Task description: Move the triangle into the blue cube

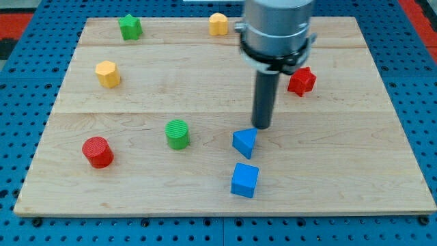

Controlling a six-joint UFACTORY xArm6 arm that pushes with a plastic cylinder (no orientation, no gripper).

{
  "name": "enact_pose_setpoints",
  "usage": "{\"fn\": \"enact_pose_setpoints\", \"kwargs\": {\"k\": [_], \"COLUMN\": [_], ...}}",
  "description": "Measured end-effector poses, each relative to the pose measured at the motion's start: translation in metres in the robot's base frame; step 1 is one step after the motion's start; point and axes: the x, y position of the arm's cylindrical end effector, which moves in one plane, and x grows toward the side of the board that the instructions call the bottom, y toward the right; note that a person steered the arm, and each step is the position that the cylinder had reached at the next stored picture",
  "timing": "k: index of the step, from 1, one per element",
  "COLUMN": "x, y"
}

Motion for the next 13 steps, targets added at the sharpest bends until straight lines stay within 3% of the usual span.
{"fn": "enact_pose_setpoints", "kwargs": {"k": [1,2,3,6,7,8,10,11,12,13], "x": [0.028,0.031,0.030,-0.039,-0.087,-0.059,-0.019,-0.017,-0.020,0.023], "y": [0.002,-0.037,-0.039,-0.003,0.055,0.013,-0.275,-0.220,-0.121,-0.054]}}
